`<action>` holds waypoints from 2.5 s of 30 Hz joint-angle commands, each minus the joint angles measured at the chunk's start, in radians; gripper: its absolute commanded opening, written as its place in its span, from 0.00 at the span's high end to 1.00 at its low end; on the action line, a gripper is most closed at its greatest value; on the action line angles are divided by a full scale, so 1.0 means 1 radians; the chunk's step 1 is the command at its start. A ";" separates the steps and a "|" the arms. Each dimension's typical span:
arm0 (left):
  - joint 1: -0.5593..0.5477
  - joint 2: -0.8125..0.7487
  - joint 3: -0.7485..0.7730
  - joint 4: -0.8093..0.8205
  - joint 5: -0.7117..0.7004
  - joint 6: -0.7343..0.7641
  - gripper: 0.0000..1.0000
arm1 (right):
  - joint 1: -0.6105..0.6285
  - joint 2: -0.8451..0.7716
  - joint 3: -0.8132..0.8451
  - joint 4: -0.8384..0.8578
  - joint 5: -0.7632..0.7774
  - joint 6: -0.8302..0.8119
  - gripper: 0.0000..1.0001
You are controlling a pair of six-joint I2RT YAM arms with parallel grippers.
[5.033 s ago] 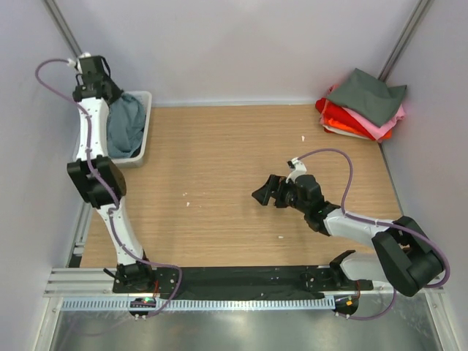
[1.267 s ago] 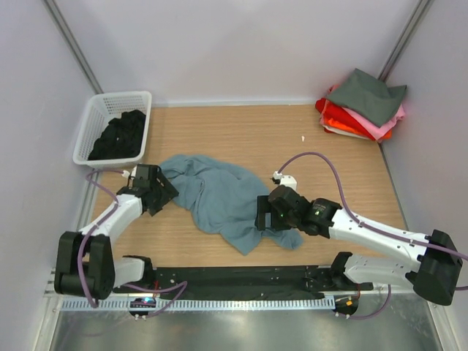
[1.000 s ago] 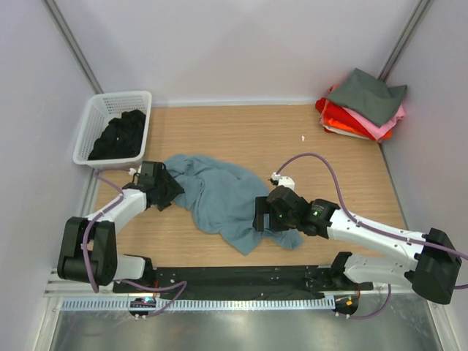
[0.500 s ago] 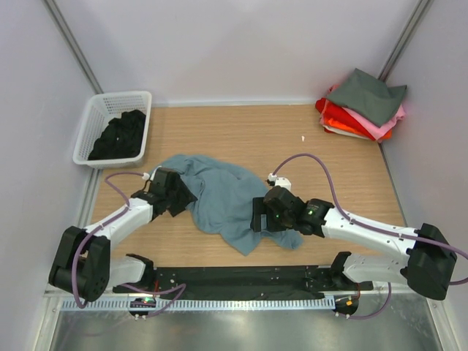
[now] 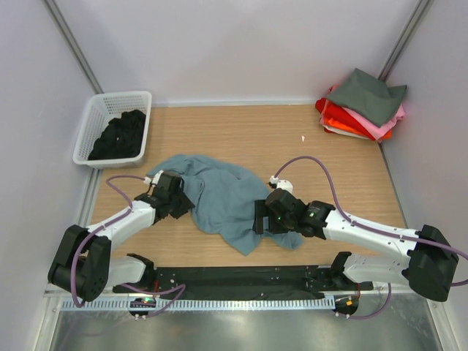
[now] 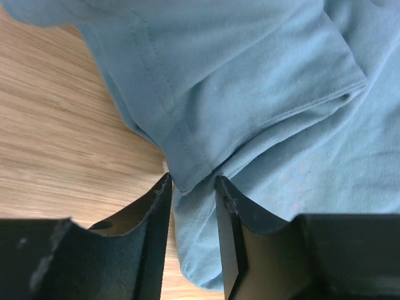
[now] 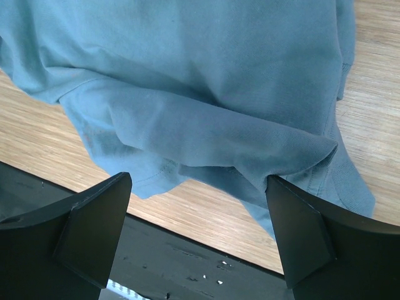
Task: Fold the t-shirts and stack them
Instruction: Flatten the tshirt out
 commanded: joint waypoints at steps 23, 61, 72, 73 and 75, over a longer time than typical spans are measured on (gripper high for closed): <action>-0.004 0.006 0.002 0.038 -0.125 0.019 0.70 | 0.004 0.017 0.002 0.032 -0.007 0.011 0.06; -0.004 -0.070 -0.047 0.077 -0.110 0.031 1.00 | 0.390 0.206 0.051 -0.012 0.252 0.313 0.06; -0.004 -0.071 -0.052 0.083 -0.110 0.033 1.00 | 0.243 0.296 -0.030 0.239 0.151 0.252 0.34; -0.004 -0.071 -0.050 0.083 -0.110 0.033 1.00 | 0.240 0.299 -0.025 0.242 0.149 0.239 0.37; -0.004 -0.070 -0.052 0.081 -0.111 0.031 1.00 | 0.240 0.300 -0.012 0.244 0.143 0.232 0.52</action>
